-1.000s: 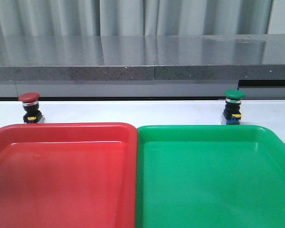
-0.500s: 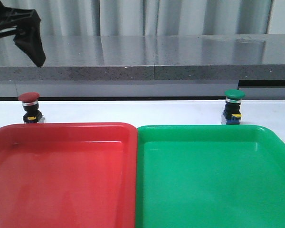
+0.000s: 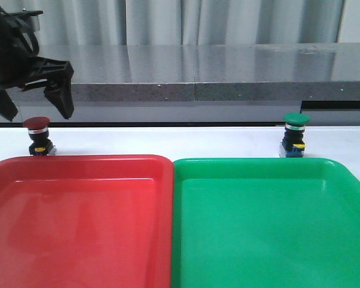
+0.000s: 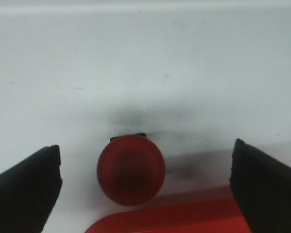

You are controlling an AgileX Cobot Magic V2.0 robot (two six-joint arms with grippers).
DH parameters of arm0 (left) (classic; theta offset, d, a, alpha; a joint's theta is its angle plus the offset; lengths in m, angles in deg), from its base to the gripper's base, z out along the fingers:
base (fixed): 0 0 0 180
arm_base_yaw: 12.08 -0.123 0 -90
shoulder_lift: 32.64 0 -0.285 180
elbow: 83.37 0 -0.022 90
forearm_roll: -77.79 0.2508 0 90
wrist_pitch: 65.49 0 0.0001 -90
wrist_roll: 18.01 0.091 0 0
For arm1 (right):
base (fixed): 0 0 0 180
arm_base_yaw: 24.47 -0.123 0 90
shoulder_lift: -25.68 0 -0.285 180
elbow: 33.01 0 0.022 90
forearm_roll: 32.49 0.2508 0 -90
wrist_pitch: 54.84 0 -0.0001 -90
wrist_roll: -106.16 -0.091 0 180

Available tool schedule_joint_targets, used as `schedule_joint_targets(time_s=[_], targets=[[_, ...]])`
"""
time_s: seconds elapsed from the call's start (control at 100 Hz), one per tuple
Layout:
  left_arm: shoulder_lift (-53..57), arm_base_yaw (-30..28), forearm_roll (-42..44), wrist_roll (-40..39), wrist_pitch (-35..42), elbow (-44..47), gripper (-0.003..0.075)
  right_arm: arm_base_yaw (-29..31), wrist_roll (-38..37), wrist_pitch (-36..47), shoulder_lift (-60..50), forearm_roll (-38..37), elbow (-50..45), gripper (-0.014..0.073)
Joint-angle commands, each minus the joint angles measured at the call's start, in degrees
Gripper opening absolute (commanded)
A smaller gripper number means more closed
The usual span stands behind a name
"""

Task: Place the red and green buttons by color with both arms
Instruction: 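Lower the open left gripper over the red-capped button, then close the left gripper on the red-capped button and lift it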

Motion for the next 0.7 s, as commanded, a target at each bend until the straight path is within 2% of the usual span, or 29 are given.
schedule_joint_targets(time_s=[0.0,0.36,0.53,0.69], targets=[[1.63,0.37,0.01,-0.18,3.77,-1.87,0.067,0.32,0.0,4.91,-1.13,-0.65,0.82,-0.0109],[-0.75,0.37,0.01,-0.18,5.62,-1.96,0.0661,0.32,0.0,4.91,-1.13,-0.65,0.82,-0.0109],[-0.75,0.37,0.01,-0.18,5.51,-1.96,0.0576,0.32,0.0,4.91,-1.13,-0.65,0.82,-0.0109],[-0.75,0.37,0.01,-0.18,5.28,-1.96,0.0456,0.32,0.0,4.91,-1.13,-0.65,0.82,-0.0109]])
